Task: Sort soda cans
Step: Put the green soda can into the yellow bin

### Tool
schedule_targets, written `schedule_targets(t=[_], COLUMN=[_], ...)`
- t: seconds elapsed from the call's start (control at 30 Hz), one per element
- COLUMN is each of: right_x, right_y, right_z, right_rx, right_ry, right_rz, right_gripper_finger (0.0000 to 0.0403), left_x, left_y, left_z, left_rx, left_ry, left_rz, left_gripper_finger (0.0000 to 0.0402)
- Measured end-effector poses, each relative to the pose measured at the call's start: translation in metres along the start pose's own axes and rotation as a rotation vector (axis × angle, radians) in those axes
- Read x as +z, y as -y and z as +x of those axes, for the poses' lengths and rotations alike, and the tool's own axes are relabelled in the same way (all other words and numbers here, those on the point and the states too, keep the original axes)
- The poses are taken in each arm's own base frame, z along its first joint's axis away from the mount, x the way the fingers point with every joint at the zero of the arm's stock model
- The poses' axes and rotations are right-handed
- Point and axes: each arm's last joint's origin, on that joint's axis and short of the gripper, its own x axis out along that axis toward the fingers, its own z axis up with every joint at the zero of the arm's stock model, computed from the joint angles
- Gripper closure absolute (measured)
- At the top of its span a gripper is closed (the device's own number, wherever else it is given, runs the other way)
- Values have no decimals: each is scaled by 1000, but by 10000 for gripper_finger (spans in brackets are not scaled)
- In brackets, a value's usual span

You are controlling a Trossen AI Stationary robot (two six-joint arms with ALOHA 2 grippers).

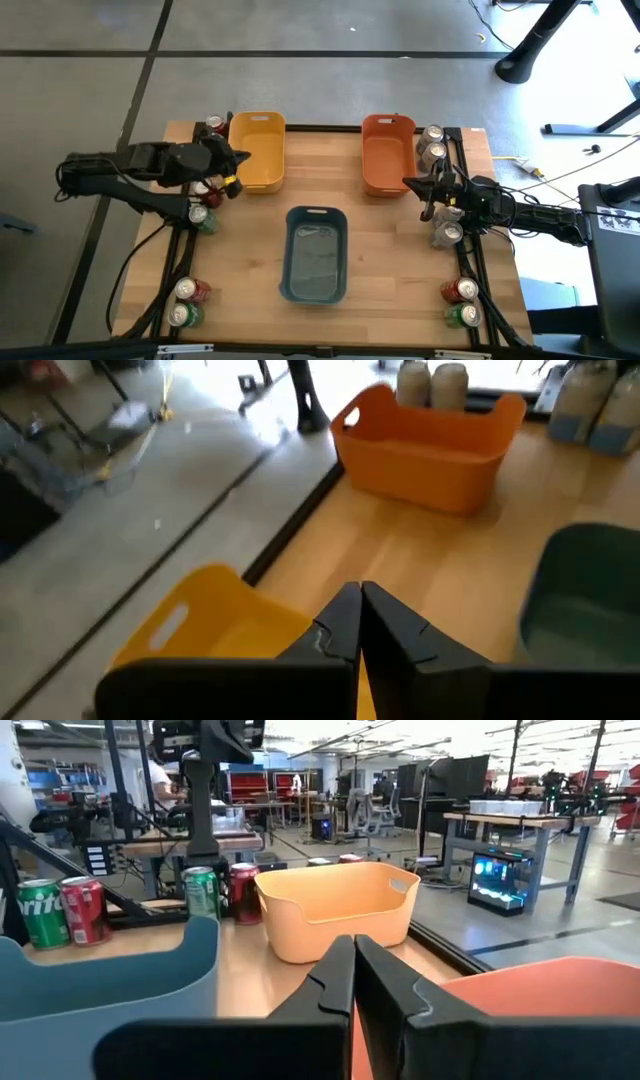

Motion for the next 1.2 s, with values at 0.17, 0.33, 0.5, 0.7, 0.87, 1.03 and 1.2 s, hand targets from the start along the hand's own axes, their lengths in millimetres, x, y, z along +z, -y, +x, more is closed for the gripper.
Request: schedule_targets(t=[0.17,0.33,0.5,0.7,0.87,1.03,1.2], right_x=[1,-5,-5,-5,-5,-5,-5], right_y=[1,3,3,3,4,4,5], right_z=[0,0,0,0,0,0,-1], right_rx=[-22,-110,-113,-112,-127,-145,-175], right_ry=[12,-50,-56,-55,-52,-53,-54], right_rz=[-22,-53,-59,-61,-61,-61,-62], right_gripper_finger=[391,391,391,391,391,391,391], left_x=[-1,-11,-21,-27,-28,-31,-35], left_y=[2,6,4,-3,-6,-11,-12], left_z=[-6,-8,-12,-11,-10,-10,-11], left_rx=[-72,-213,-244,-187,-180,-160,-160], left_ry=[-141,-320,-469,-528,-556,-625,-691], left_rz=[-56,-151,-225,-233,-258,-306,-334], left_gripper_finger=[400,400,400,380,311,222,150])
